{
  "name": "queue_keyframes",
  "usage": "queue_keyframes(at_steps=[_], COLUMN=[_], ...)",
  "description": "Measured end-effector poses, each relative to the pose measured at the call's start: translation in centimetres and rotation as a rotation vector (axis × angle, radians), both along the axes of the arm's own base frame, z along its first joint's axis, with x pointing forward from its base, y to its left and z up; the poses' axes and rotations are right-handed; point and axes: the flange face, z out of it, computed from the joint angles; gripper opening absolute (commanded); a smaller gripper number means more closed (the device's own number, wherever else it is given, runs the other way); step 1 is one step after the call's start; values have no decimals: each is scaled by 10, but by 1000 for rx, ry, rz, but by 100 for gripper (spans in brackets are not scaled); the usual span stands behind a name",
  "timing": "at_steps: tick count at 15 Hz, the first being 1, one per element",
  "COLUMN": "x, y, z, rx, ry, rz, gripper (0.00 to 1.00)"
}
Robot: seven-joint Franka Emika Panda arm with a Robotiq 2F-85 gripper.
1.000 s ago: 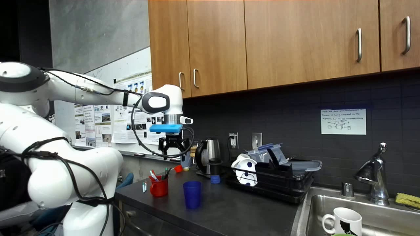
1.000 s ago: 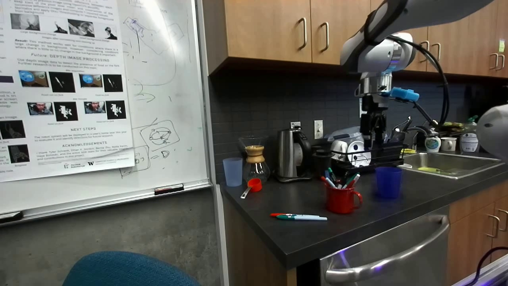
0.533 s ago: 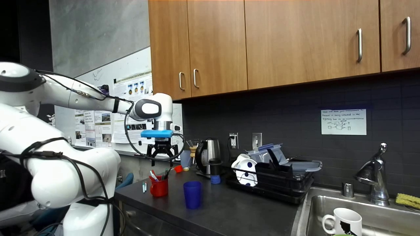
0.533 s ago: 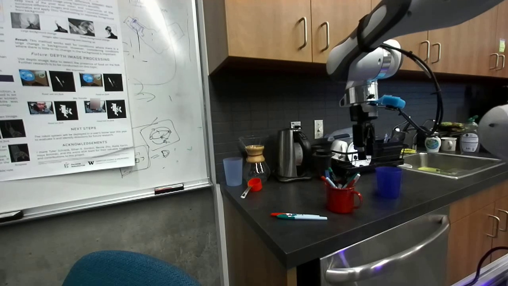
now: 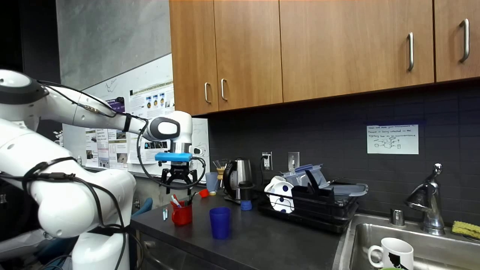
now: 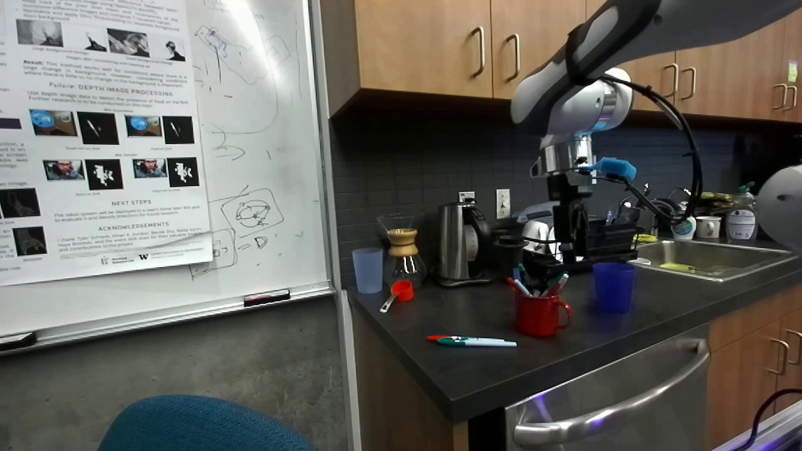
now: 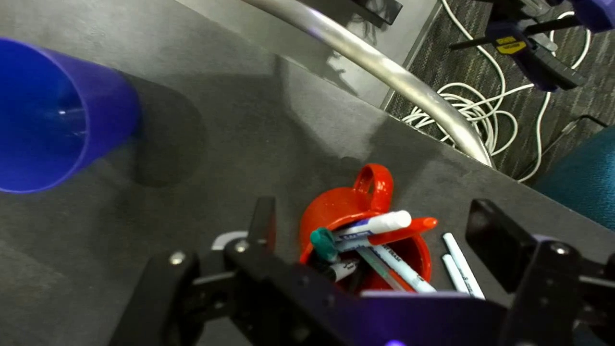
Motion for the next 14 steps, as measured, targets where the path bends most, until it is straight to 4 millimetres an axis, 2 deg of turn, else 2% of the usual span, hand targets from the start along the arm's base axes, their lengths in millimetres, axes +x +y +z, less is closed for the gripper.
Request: queue_keyframes(at_steps=[8,14], x=[11,29], y=[34,34], z=[-34,-46], rx=[-7,-23], ry=[-45,-77], rz=[-105,-170], gripper=[100,100])
